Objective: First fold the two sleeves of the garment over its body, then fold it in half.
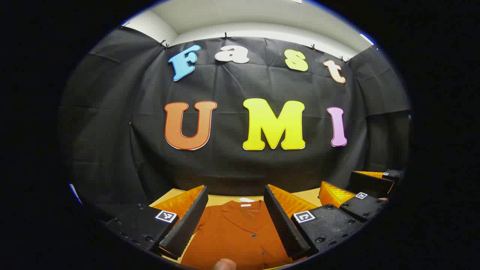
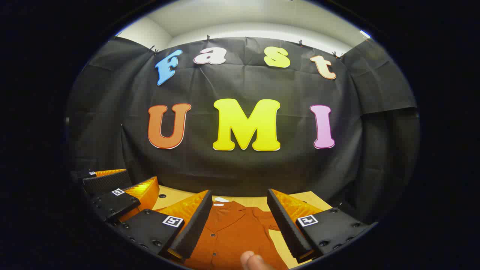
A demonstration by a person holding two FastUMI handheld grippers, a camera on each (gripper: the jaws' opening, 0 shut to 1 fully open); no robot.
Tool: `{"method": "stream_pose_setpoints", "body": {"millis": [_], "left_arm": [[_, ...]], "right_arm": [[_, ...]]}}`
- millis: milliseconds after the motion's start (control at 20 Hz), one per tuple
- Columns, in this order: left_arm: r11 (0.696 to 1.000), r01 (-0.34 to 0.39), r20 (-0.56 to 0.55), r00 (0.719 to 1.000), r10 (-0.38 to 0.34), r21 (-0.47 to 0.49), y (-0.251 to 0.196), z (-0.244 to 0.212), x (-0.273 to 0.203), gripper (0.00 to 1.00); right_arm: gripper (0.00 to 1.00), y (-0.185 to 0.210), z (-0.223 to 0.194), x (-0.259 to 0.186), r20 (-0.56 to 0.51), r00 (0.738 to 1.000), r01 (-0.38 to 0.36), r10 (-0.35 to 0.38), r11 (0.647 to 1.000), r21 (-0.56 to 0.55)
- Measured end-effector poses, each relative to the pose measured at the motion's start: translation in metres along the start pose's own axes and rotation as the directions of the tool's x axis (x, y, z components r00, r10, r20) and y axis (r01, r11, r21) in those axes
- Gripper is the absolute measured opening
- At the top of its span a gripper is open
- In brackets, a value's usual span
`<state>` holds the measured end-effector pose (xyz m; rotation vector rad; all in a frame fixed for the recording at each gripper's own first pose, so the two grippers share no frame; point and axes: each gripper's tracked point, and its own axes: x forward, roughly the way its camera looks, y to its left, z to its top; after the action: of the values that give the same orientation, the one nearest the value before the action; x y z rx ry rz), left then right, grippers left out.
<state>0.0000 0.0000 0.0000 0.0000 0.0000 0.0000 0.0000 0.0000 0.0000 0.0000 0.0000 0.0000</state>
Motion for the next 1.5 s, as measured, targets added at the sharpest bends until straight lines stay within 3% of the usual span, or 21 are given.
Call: {"method": "stream_pose_setpoints", "body": {"millis": [800, 950, 1150, 1350, 1400, 1500], "left_arm": [[1.000, -0.005, -0.040, 0.999, 0.004, -0.015, -0.017, -0.010, 0.005, 0.97], [1.000, -0.020, -0.020, 1.000, 0.020, -0.014, -0.018, -0.004, 0.006, 0.97], [0.999, -0.037, -0.002, 0.999, 0.037, -0.029, -0.026, 0.000, 0.011, 0.97], [0.998, -0.038, 0.007, 0.999, 0.038, -0.050, -0.046, 0.000, 0.016, 0.97], [0.998, -0.022, 0.004, 1.000, 0.022, -0.054, -0.055, 0.000, 0.017, 1.00], [0.999, -0.022, 0.005, 1.000, 0.023, -0.049, -0.067, -0.002, 0.017, 0.97]], "right_arm": [[0.94, -0.028, -0.003, 0.015, -0.003, 1.000, 0.019, -0.019, 1.000, 0.018], [0.94, -0.071, -0.003, 0.037, -0.004, 0.996, 0.093, -0.093, 0.995, 0.027], [0.94, -0.169, -0.022, 0.074, -0.053, 0.966, 0.252, -0.252, 0.968, 0.002], [0.94, -0.270, -0.068, 0.109, -0.146, 0.920, 0.363, -0.365, 0.931, -0.039], [0.94, -0.295, -0.085, 0.116, -0.182, 0.902, 0.390, -0.391, 0.920, -0.044], [0.94, -0.343, -0.124, 0.126, -0.268, 0.863, 0.428, -0.429, 0.901, -0.064]]}}
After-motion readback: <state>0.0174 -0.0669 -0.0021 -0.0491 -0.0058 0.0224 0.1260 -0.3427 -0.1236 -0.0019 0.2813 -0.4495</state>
